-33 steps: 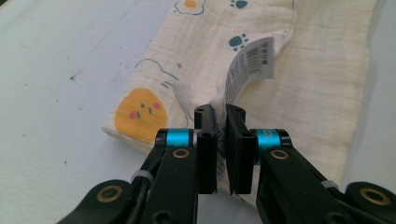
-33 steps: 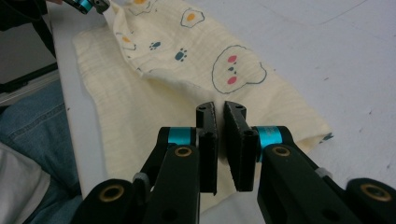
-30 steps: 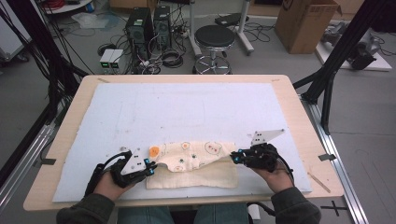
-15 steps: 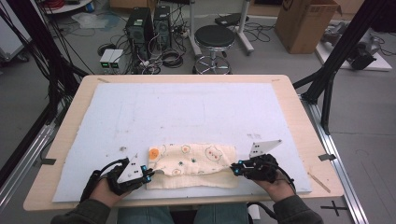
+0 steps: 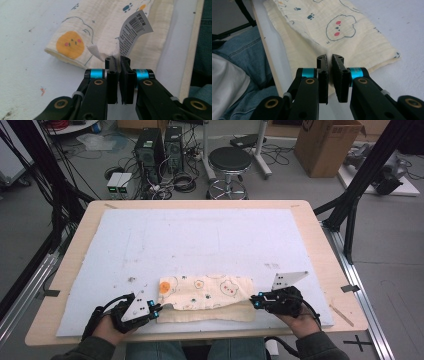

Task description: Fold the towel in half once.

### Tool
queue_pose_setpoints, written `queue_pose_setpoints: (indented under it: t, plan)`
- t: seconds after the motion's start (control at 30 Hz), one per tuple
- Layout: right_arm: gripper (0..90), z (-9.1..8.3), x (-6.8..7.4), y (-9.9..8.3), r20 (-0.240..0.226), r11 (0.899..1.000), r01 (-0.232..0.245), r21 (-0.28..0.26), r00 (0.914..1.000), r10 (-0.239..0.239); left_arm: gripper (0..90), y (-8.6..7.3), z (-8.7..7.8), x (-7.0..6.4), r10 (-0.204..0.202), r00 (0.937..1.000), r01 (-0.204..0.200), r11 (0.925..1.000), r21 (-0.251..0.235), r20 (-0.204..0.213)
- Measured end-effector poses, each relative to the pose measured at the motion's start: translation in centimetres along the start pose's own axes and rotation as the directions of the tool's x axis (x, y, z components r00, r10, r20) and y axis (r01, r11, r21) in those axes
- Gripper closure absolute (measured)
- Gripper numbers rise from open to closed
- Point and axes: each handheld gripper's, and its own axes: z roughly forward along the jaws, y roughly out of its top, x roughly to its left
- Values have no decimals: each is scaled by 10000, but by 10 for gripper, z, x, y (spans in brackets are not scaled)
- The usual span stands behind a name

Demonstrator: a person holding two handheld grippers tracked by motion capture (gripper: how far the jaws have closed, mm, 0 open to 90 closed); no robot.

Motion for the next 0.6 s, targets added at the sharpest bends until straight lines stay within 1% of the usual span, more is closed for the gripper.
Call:
queue_pose_setpoints:
  t: [0.07, 0.13, 0.23, 0.3, 0.33, 0.37, 0.43, 0.47, 0.5, 0.57, 0.6]
  plan:
    - [836, 2, 2, -2, -71, 9999, 44, 120, 10000, -43, 826, 0, 1, -1, 9, 9999, -10, 10000, 68, 161]
    - [836, 4, 3, -4, -88, 9997, 23, 254, 10000, -21, 747, 0, 0, -3, -132, 9996, 131, 9999, 22, 259]
    - [827, 6, 3, -8, -130, 9992, 36, 401, 9999, -31, 609, 1, -2, -4, -170, 9990, 174, 9998, -98, 408]
    - [772, 6, 2, -9, -312, 9990, -40, 451, 9995, 54, 543, 2, -6, -3, -245, 9980, 257, 9995, -205, 587]
    - [741, 6, 2, -10, -416, 9987, -80, 512, 9991, 102, 527, 2, -9, -2, -252, 9977, 272, 9992, -297, 632]
    - [704, 5, 3, -10, -526, 9990, -28, 439, 9986, 51, 513, 3, -11, -2, -364, 9969, 397, 9981, -467, 700]
    - [633, 1, 5, -8, -755, 9997, 7, 251, 9971, 12, 499, 4, -16, 0, -450, 9958, 500, 9969, -608, 801]
    - [617, -1, 7, -6, -853, 9998, 33, 187, 9964, -17, 490, 6, -19, 0, -442, 9954, 500, 9964, -677, 846]
    - [612, -2, 7, -4, -839, 9998, 147, 98, 9964, -138, 483, 7, -20, 1, -458, 9951, 527, 9955, -784, 880]
    - [605, -3, 7, -1, -841, 9999, 137, 15, 9964, -135, 484, 9, -22, 2, -546, 9949, 620, 9943, -868, 846]
    - [606, -2, 7, 0, -819, 9999, 149, 72, 9965, -143, 494, 9, -20, 3, -645, 9945, 718, 9934, -892, 821]
